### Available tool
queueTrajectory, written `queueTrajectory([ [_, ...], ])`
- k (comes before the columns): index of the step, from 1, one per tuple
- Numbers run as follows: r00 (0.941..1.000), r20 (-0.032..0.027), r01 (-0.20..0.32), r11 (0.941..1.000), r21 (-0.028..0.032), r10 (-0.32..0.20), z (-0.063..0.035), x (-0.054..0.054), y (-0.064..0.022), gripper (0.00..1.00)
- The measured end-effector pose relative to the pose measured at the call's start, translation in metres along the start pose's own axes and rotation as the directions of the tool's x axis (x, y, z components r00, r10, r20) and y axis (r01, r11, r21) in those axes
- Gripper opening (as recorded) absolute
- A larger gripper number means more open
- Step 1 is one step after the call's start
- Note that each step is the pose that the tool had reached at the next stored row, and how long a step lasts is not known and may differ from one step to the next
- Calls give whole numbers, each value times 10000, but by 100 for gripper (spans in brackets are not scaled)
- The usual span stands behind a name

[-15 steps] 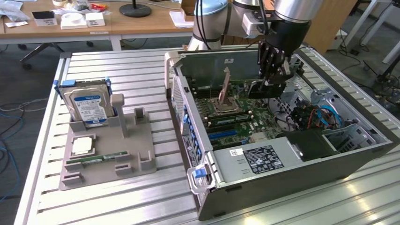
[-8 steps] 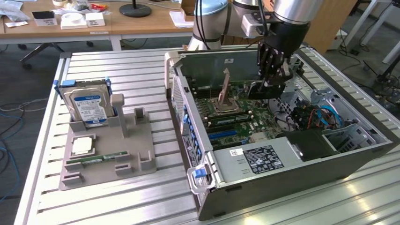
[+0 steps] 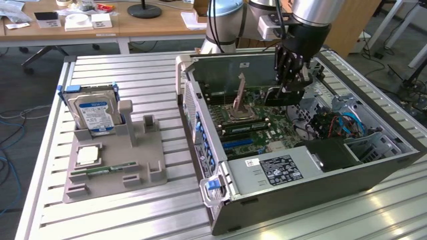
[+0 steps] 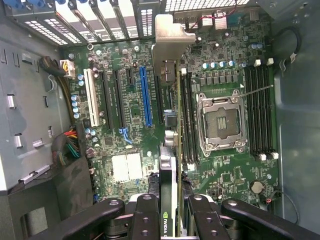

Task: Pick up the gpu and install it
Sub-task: 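Insert the gpu into the slot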

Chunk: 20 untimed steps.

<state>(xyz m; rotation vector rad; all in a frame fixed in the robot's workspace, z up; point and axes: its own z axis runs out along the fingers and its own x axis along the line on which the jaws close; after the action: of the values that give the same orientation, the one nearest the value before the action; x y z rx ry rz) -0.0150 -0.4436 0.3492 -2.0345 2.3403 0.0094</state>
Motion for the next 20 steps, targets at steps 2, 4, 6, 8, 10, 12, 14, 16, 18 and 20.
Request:
queueTrajectory([
  [2, 10000, 1, 0, 10000, 0, 0, 1, 0, 0, 27],
  [4, 10000, 2, -2, 10000, 0, 2, 7, 2, 7, 27],
  [6, 10000, 0, 0, 10000, 0, 0, 13, 8, 15, 27],
  [8, 10000, 3, 1, 10000, 1, -1, 31, 17, 18, 27],
  [10, 10000, 0, 0, 10000, 0, 0, 63, 23, 24, 27],
  [12, 10000, 2, 0, 10000, 0, 0, 97, 29, 28, 27],
  [14, 10000, -1, 0, 10000, -1, 0, 120, 41, 30, 27],
  [16, 10000, 0, -1, 10000, -1, 1, 130, 72, 27, 27],
  [18, 10000, 1, 0, 10000, 0, 0, 135, 105, 23, 27],
  [20, 10000, 0, 0, 10000, 0, 0, 143, 129, 22, 27],
])
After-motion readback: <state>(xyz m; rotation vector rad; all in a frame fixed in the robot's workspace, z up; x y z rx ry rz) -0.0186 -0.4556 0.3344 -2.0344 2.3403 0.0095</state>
